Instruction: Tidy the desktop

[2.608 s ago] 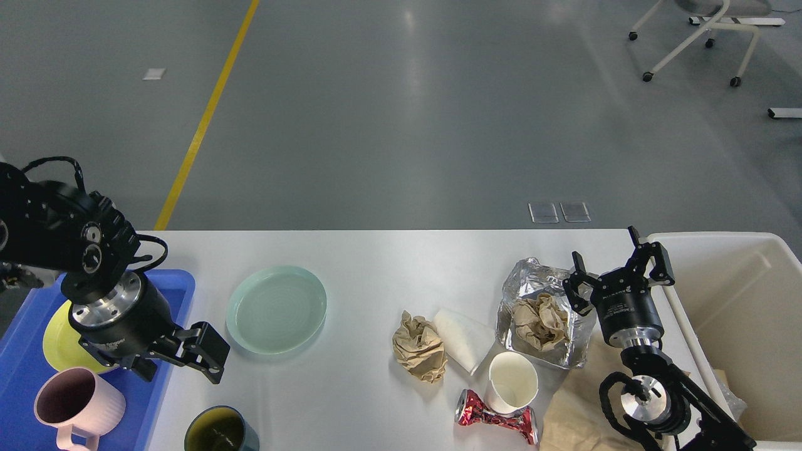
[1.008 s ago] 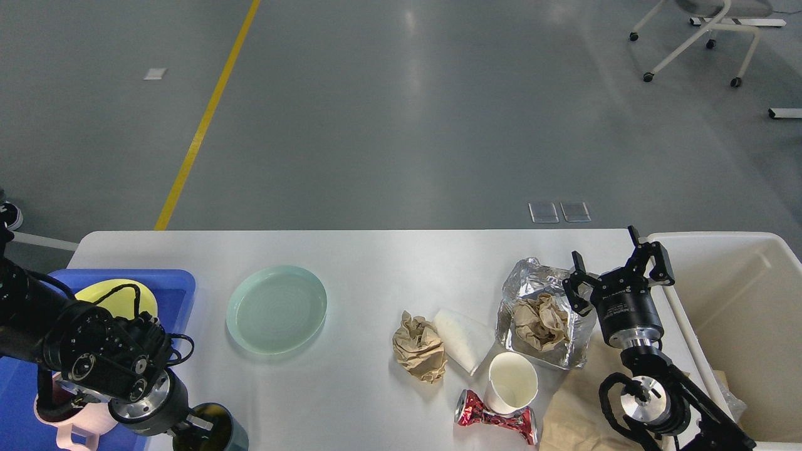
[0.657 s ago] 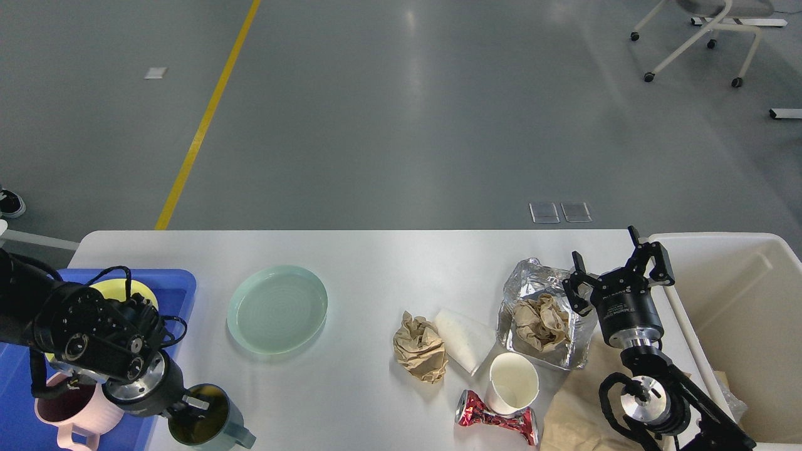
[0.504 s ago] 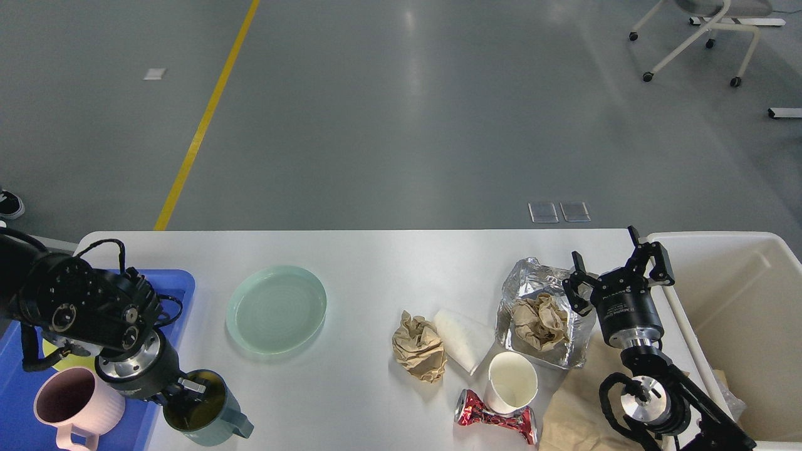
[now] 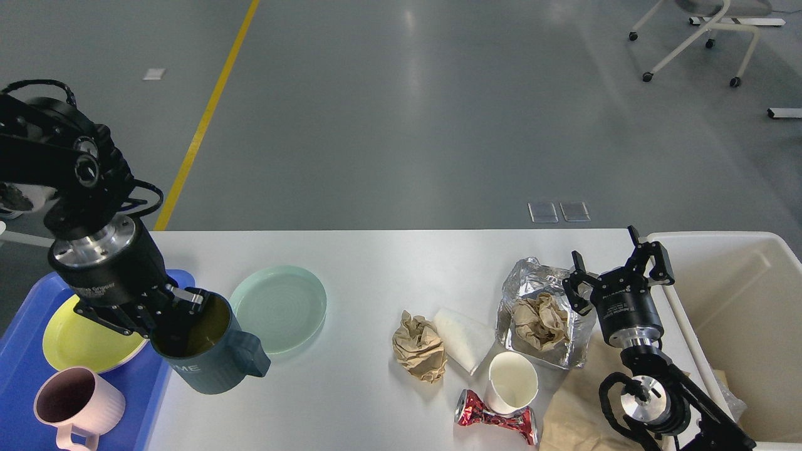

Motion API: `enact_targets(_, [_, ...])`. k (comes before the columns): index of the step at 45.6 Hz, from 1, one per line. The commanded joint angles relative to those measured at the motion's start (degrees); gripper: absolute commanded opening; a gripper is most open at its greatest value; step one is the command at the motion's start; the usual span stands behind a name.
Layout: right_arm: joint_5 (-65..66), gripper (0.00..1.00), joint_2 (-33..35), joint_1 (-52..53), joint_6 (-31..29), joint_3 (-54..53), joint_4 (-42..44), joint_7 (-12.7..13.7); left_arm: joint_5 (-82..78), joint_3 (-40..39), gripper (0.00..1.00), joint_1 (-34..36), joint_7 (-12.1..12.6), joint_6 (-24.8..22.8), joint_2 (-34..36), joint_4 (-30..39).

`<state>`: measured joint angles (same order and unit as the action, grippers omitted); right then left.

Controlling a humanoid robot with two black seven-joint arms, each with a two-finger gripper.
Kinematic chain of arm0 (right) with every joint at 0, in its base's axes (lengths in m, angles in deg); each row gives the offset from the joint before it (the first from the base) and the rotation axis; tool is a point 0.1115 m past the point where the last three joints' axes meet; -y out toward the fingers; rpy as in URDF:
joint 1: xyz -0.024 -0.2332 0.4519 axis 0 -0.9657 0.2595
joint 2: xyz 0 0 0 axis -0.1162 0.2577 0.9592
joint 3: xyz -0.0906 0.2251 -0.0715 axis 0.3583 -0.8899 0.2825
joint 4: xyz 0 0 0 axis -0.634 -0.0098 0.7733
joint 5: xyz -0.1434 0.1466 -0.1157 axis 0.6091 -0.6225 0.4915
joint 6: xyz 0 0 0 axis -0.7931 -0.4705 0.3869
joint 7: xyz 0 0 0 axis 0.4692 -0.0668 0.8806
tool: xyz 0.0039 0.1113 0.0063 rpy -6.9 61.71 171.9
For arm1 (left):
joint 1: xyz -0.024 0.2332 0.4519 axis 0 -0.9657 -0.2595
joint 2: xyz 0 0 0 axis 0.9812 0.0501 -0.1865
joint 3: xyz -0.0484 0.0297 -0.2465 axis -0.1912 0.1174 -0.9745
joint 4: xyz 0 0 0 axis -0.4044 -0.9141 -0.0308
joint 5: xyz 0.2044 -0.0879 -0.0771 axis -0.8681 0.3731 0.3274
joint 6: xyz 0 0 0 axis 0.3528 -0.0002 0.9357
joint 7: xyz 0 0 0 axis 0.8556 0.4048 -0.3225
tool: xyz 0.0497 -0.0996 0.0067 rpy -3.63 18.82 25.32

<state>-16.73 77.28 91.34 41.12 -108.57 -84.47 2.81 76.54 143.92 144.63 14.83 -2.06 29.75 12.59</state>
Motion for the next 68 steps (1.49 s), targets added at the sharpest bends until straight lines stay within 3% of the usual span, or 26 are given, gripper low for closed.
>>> enact_targets(1, [0.00,1.00,0.01,-0.01,0.00,0.00,-0.01,0.00,4.56,3.84,0.00,8.00,-2.76,-2.68,-2.66,2.29])
enact_targets(8, [0.00,1.00,0.01,-0.01,0.00,0.00,-0.01,0.00,6.50,8.94,0.00,12.67,-12.51,-6.98,-7.84,2.74])
enact_targets(11, [0.00,1.00,0.01,-0.01,0.00,0.00,-0.01,0.00,6.50,9.38,0.00,12.67,-14.28,-7.25,-8.29,2.82])
enact_targets(21, [0.00,1.00,0.01,-0.01,0.00,0.00,-0.01,0.00,5.89,11.31,0.00,12.14,-14.10,-7.08,-6.80,1.95])
enact_targets(26, [0.00,1.00,0.01,-0.10,0.00,0.00,-0.01,0.00,4.66,14.47,0.00,10.39,-13.67,-6.81,-2.06,-0.33])
enact_targets(39, [0.00,1.00,0.01,-0.10,0.00,0.00,-0.10,0.00,-8.34,16.94,0.01,-0.94,-12.00,-8.73,19.21,-19.22])
enact_targets(47, [0.00,1.00,0.01,-0.10,0.00,0.00,-0.10,0.00,-14.85,15.01,0.02,-9.65,-12.35,-8.73,28.79,-30.39])
enact_targets(58, [0.00,1.00,0.01,-0.10,0.00,0.00,-0.01,0.00,-17.23,6.32,0.03,-27.92,-12.43,-8.73,38.20,-45.06])
enact_targets(68, [0.00,1.00,0.01,-0.10,0.00,0.00,-0.01,0.00,-17.75,-15.82,0.05,-56.74,-12.87,-6.20,38.38,-56.23])
